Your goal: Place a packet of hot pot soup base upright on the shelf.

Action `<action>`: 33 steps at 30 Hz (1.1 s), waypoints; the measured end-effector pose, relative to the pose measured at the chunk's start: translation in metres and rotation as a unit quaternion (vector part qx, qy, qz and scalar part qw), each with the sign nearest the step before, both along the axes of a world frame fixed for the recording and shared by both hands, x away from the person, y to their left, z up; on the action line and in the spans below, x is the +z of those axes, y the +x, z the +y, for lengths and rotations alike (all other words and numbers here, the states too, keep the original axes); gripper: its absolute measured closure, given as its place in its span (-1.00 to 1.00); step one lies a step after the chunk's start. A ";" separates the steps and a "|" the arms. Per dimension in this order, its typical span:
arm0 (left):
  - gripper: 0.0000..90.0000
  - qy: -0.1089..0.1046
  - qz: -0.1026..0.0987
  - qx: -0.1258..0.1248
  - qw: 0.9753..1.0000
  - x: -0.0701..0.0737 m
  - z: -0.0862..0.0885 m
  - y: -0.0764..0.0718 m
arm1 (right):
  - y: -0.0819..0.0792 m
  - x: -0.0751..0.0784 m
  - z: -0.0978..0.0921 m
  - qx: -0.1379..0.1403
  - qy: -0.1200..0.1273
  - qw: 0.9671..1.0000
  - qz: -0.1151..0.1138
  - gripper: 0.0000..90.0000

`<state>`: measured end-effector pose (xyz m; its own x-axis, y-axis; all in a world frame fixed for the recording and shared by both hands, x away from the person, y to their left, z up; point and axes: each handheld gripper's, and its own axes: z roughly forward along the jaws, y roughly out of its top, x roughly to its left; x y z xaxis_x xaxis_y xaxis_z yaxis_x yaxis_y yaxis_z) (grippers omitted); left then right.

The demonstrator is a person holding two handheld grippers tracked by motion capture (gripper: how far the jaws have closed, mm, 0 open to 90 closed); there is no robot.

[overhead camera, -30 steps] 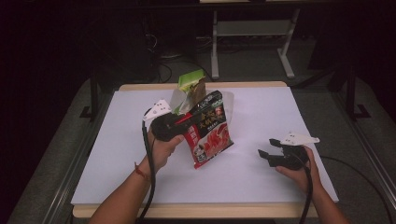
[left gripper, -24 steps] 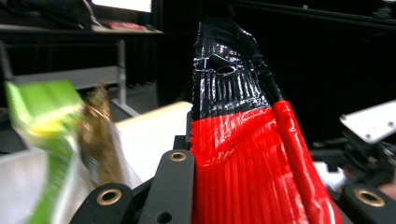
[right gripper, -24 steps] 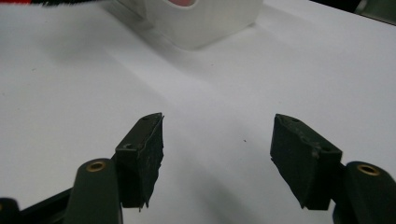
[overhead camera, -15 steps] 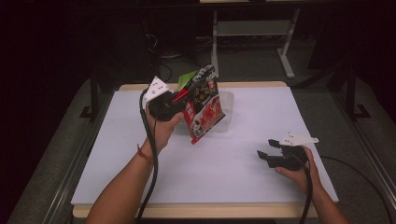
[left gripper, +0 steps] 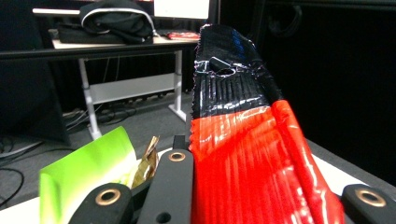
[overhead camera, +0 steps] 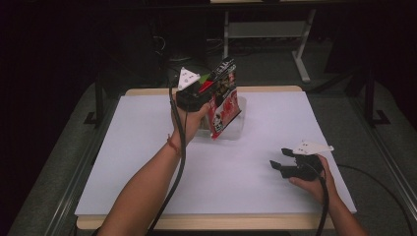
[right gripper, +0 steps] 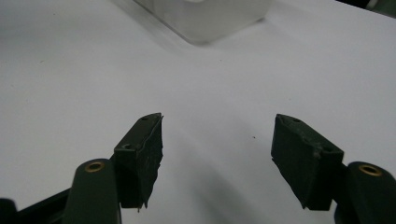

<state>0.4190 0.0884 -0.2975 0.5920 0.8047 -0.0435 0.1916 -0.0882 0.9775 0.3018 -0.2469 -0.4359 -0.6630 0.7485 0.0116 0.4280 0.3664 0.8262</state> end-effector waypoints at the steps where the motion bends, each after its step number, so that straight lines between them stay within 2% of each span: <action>1: 0.77 0.005 -0.001 0.006 1.000 -0.001 -0.003 0.002 | 0.000 0.000 0.000 -0.001 0.002 1.000 0.002 -0.27; 3: 0.77 0.014 -0.004 0.013 1.000 -0.005 -0.009 0.007 | 0.000 0.000 -0.001 -0.002 0.001 1.000 0.001 -0.27; 5: 0.76 0.013 -0.001 0.022 1.000 -0.009 -0.013 0.011 | -0.001 0.000 0.000 0.000 0.004 1.000 0.000 -0.27; 11: 0.76 0.009 0.003 0.027 1.000 -0.014 -0.024 0.022 | -0.002 0.001 0.002 0.005 0.001 1.000 -0.002 -0.27; 14: 0.76 0.018 -0.007 0.029 0.999 -0.012 -0.031 0.025 | -0.002 0.000 0.003 0.007 0.000 1.000 -0.002 -0.27; 16: 0.76 0.012 -0.008 0.029 0.999 -0.011 -0.035 0.028 | -0.002 -0.001 0.003 0.009 0.001 1.000 0.000 -0.27; 21: 0.75 0.018 -0.025 0.038 0.999 -0.014 -0.041 0.037 | -0.002 -0.001 0.003 0.011 0.006 1.000 -0.001 -0.27; 24: 0.75 0.002 -0.024 0.044 0.999 -0.024 -0.039 0.041 | -0.002 -0.003 0.004 0.014 0.005 1.000 0.001 -0.27; 26: 0.74 -0.021 -0.023 0.042 0.999 -0.032 -0.037 0.044 | -0.002 -0.003 0.005 0.017 0.004 1.000 0.001 -0.27; 29: 0.74 -0.031 -0.029 0.035 0.998 -0.038 -0.037 0.044 | -0.003 -0.003 0.006 0.020 0.005 1.000 0.001 -0.27; 33: 0.73 -0.016 -0.041 0.021 0.999 -0.039 -0.043 0.041 | -0.002 -0.003 0.005 0.021 0.008 1.000 0.000 -0.27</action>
